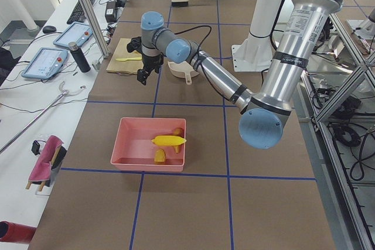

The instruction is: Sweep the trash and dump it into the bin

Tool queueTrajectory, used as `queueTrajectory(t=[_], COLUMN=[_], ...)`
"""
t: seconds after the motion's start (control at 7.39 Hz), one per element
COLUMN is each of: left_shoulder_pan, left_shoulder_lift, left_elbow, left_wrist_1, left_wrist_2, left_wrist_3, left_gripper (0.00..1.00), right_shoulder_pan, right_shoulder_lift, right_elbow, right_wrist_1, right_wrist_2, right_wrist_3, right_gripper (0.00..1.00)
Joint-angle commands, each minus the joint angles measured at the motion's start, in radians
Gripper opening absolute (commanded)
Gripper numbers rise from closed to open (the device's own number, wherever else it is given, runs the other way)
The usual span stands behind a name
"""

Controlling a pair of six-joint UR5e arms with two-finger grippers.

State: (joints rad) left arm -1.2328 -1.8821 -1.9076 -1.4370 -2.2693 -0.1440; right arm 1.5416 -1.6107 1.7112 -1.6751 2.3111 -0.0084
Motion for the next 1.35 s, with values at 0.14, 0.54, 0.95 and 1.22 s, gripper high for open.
queueTrajectory(t=[0.14, 0.54, 0.95, 1.22], left_shoulder_pan=[-0.228, -0.31, -0.313, -0.315], left_shoulder_lift=[0.109, 0.245, 0.32, 0.369], left_elbow=[0.108, 0.191, 0.231, 0.217], left_wrist_1=[0.089, 0.05, -0.013, -0.033], left_wrist_2=[-0.042, -0.036, -0.049, -0.085], left_wrist_3=[0.004, 0.014, 0.014, 0.014], left_gripper=[0.98, 0.98, 0.98, 0.98], right_shoulder_pan=[0.0, 0.0, 0.0, 0.0], right_shoulder_lift=[-0.001, 0.0, 0.0, 0.0], right_elbow=[-0.005, -0.004, -0.005, -0.002], right_wrist_1=[0.0, 0.002, 0.002, 0.002], right_wrist_2=[-0.004, -0.002, -0.002, -0.002], right_wrist_3=[0.002, 0.004, 0.004, 0.002], right_gripper=[1.0, 1.0, 1.0, 1.0])
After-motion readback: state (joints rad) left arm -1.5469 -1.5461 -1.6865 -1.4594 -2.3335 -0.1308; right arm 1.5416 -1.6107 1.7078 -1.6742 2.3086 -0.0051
